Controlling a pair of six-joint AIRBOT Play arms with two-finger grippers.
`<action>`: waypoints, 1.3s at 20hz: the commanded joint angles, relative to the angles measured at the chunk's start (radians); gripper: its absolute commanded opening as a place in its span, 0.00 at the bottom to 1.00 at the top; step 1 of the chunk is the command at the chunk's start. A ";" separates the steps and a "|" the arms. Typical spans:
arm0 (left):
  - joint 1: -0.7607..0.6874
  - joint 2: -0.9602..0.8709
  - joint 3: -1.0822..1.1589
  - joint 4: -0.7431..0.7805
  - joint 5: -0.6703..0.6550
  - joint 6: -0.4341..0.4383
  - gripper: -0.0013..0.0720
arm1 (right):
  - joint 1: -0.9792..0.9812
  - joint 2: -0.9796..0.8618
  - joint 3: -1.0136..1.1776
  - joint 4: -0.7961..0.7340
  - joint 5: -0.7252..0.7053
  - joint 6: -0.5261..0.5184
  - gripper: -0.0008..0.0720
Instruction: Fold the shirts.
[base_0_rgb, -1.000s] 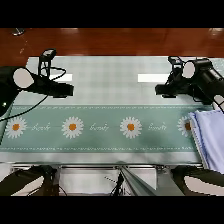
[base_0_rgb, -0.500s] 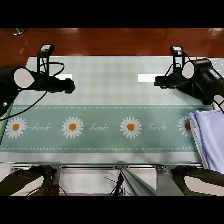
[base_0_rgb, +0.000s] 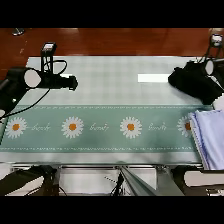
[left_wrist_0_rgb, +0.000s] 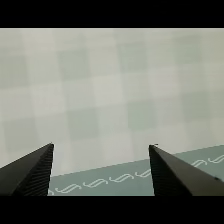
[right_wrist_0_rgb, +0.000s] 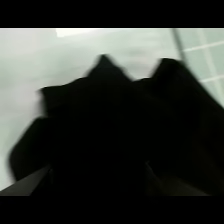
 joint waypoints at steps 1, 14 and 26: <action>0.000 -0.030 0.000 0.010 0.003 0.000 0.98 | -0.146 -0.129 0.106 0.154 0.071 -0.085 0.87; 0.071 -0.018 0.182 0.184 -0.386 -0.026 0.98 | -0.165 -0.009 0.299 0.641 0.406 -0.526 0.04; 0.042 0.633 -0.357 -0.278 -0.319 -0.023 0.98 | 0.185 0.480 0.592 0.672 0.471 -0.578 0.04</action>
